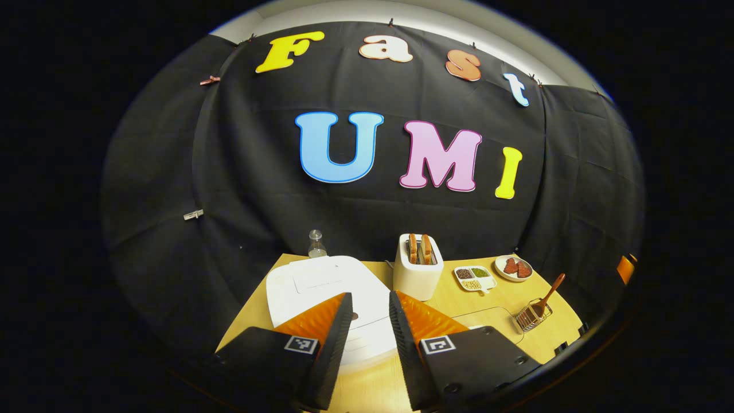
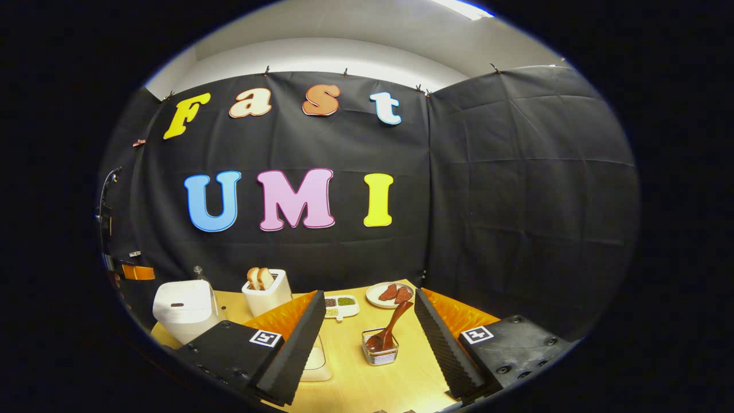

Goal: Close the left gripper, press the button to open the rice cooker; take a wooden spoon from the chopstick holder with the right hand, scoop a spoonful of rice and pour it into the rice cooker, then put the wooden spoon back into the chopstick holder.

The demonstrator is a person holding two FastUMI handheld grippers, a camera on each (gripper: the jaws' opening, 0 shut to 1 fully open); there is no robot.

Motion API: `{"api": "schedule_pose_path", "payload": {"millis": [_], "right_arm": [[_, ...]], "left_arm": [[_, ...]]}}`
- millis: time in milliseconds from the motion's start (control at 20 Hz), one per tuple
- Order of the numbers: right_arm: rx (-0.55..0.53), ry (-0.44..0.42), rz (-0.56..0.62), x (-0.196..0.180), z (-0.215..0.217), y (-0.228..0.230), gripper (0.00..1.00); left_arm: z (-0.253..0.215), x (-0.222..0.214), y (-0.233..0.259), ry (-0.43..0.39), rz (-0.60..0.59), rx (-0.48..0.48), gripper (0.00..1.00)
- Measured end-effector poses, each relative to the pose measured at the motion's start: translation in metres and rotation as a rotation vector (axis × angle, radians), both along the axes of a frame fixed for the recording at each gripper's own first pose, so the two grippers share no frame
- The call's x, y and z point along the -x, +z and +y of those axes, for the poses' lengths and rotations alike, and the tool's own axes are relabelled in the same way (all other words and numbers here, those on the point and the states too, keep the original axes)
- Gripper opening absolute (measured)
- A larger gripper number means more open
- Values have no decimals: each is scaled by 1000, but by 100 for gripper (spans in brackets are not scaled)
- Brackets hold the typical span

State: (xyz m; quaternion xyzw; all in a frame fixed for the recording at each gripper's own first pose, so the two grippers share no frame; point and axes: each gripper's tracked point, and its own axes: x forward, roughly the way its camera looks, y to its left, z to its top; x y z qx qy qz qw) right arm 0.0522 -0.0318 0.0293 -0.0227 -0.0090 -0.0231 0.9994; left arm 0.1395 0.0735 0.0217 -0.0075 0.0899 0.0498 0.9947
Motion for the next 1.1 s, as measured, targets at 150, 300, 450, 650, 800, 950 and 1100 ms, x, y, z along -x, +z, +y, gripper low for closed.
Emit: {"api": "schedule_pose_path", "payload": {"millis": [150, 300, 450, 650, 800, 950, 1100], "right_arm": [[-17, -10, 16, -15, -16, -4, 98], [-16, -22, 28, -27, -31, -7, 98], [-14, -23, 49, -38, -43, -14, 98], [-18, -21, 76, -49, -53, -25, 98], [-18, -16, 100, -56, -58, -33, 98], [-20, -12, 108, -63, -63, -37, 98], [-17, -8, 111, -71, -67, -38, 98]], "left_arm": [[11, -25, -7, 16, 41, -7, 39], [23, -45, -18, 43, 83, -25, 19], [28, -64, -37, 41, 144, 50, 8], [30, -81, -75, 34, 223, 175, 7], [44, -86, -92, 81, 254, 201, 6], [45, -83, -103, 92, 281, 231, 6], [44, -81, -110, 103, 287, 226, 7]]}}
